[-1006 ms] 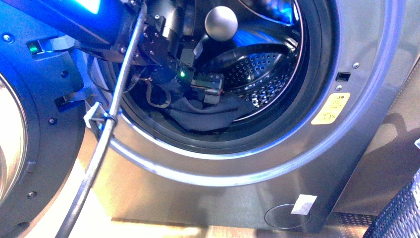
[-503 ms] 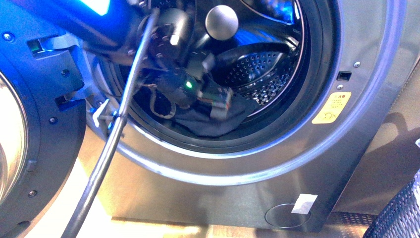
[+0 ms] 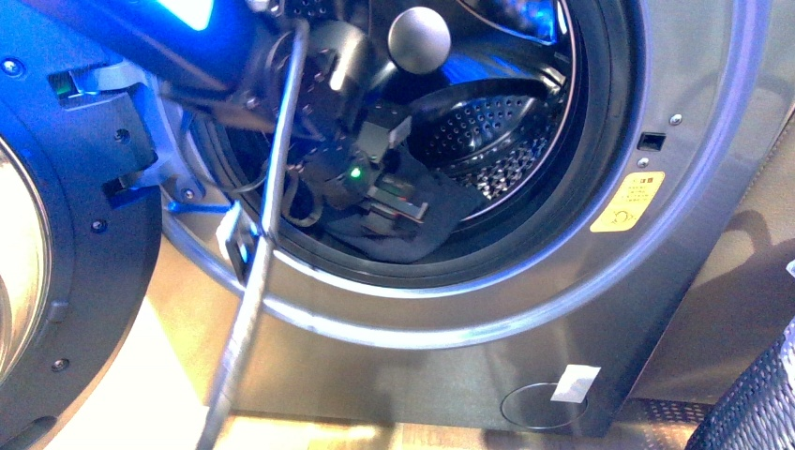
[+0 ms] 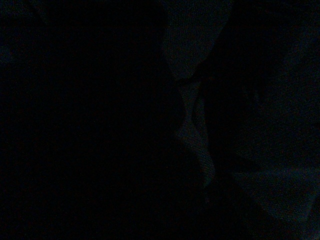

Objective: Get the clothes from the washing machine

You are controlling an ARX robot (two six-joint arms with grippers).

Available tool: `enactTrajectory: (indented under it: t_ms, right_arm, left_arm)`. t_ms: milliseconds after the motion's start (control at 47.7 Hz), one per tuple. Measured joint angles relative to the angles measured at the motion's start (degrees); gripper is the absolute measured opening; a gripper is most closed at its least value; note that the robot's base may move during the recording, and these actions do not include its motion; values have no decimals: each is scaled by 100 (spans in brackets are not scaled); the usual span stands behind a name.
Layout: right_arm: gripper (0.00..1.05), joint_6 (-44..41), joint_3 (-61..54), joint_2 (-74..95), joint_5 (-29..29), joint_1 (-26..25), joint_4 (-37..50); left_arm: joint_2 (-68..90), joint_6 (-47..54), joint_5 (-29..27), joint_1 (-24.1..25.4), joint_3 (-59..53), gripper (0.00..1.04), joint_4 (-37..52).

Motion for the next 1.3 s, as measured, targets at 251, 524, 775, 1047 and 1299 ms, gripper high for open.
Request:
enactTrajectory:
  t_ms: [251, 524, 775, 1047, 1299]
  right_arm:
    - [97, -2, 0, 0, 0, 0, 0]
    - [97, 0, 0, 0, 0, 0, 0]
    - [97, 0, 0, 0, 0, 0, 0]
    - [97, 0, 0, 0, 0, 0, 0]
    - [97, 0, 0, 0, 0, 0, 0]
  left_arm:
    - [-782, -7, 367, -11, -1333, 9, 973]
    - [-2085, -2, 852, -46, -2645, 9, 1628]
    - [-3685, -7, 1445, -52, -3753, 9, 1860]
    - [-5165, -68, 1943, -76, -3928, 9, 1589]
    - [-5827, -151, 2111, -369, -3473, 9, 1296]
